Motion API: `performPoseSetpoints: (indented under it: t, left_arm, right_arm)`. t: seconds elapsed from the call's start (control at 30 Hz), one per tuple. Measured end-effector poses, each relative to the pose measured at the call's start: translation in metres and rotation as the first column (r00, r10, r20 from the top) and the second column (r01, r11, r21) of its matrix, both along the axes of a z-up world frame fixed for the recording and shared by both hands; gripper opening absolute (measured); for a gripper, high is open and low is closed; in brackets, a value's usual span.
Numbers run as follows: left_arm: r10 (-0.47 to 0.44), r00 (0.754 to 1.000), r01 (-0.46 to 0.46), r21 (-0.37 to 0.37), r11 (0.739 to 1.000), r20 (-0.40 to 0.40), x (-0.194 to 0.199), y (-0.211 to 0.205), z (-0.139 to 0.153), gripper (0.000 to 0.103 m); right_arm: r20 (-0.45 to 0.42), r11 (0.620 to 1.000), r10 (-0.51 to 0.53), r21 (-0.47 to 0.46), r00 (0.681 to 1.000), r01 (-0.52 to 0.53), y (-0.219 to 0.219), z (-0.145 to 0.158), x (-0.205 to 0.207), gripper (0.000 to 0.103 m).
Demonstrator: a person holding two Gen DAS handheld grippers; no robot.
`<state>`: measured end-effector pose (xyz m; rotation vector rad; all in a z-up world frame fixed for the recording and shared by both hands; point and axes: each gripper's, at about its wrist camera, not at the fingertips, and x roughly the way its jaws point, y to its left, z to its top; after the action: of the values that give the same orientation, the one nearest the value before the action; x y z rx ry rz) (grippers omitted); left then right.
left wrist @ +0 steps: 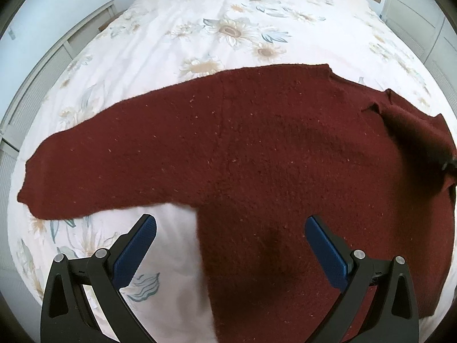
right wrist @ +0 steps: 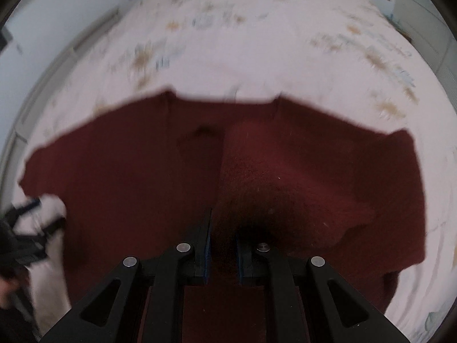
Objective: Fold small clothes
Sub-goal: 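Carry the sleeve across the sweater body and release it with the right gripper, then grasp the other sleeve cuff with the left gripper and fold it across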
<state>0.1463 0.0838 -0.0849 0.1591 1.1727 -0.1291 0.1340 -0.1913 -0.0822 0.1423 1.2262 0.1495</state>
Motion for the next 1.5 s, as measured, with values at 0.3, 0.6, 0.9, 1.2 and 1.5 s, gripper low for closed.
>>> performPoseSetpoints:
  t: [0.3,0.6,0.9,1.2,1.5]
  left_arm:
    - [-0.01,1.0,0.01,0.027,1.0,-0.005,0.001,0.001,-0.005,0.102]
    - [-0.032,0.999,0.031,0.07,0.997,0.006,-0.005,-0.003,-0.004,0.102]
    - [-0.11,0.992,0.104,0.099,0.99,0.056,-0.015,-0.03,0.002,0.102]
    - [-0.338,0.936,0.327,0.108,0.939,0.101,-0.021,-0.133,0.018,0.102]
    - [-0.588,0.805,0.574,0.154,0.804,0.071,-0.03,-0.27,0.003,0.102]
  right_arm:
    - [-0.07,0.998,-0.004,-0.07,0.998,-0.001,0.009,-0.029,-0.011,0.055]
    - [-0.061,0.995,0.028,-0.092,0.998,-0.033,-0.001,-0.015,-0.024,0.082]
    - [-0.002,0.998,-0.037,-0.053,0.999,0.037,-0.069,-0.001,-0.082,0.091]
    - [-0.002,0.953,-0.284,-0.107,0.959,0.282,-0.166,-0.014,-0.114,0.091]
    - [-0.005,0.934,-0.341,-0.114,0.94,0.338,-0.203,-0.012,-0.128,0.091]
